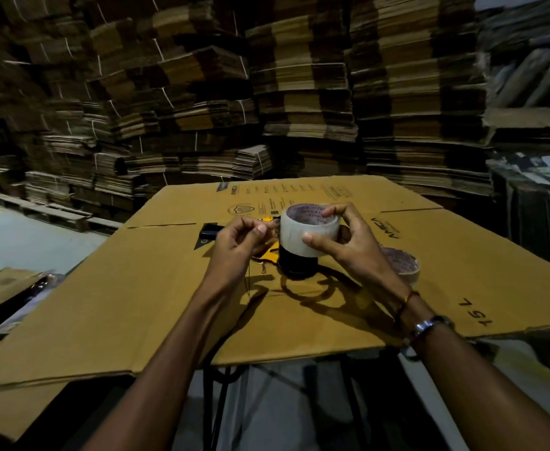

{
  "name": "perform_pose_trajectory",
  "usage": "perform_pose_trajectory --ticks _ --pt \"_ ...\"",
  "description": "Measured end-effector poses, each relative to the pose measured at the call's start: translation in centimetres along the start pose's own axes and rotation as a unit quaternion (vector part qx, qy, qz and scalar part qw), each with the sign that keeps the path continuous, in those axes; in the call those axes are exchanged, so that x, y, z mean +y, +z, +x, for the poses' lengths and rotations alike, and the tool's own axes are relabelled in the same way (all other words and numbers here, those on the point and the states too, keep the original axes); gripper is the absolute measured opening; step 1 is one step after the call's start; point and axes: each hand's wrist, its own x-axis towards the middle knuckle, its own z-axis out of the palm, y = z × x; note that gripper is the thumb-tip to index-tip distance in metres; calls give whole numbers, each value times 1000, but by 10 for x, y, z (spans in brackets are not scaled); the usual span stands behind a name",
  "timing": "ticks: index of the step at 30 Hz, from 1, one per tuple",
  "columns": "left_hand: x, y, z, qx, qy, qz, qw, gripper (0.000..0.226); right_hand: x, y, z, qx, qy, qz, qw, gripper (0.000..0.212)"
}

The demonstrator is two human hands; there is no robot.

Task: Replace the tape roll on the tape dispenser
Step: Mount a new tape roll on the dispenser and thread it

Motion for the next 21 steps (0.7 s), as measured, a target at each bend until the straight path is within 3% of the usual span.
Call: perform_pose_trajectory --ticks 8,12,13,18,21 --pt "-26 -3 23 41 -41 -1 998 12 25 14 36 -18 35 23 999 48" --pt "-38 -4 19 9 -67 1 998 6 36 16 34 -19 43 38 998 51" --pt "-39 -5 18 -9 -84 -3 996 12 38 16 33 -17 43 41 998 50" --pt "-41 -2 15 -99 -126 61 985 88 38 16 32 -15 49 43 998 58" --pt "-43 5 18 -121 -117 94 981 95 37 17 31 -16 48 35 998 63"
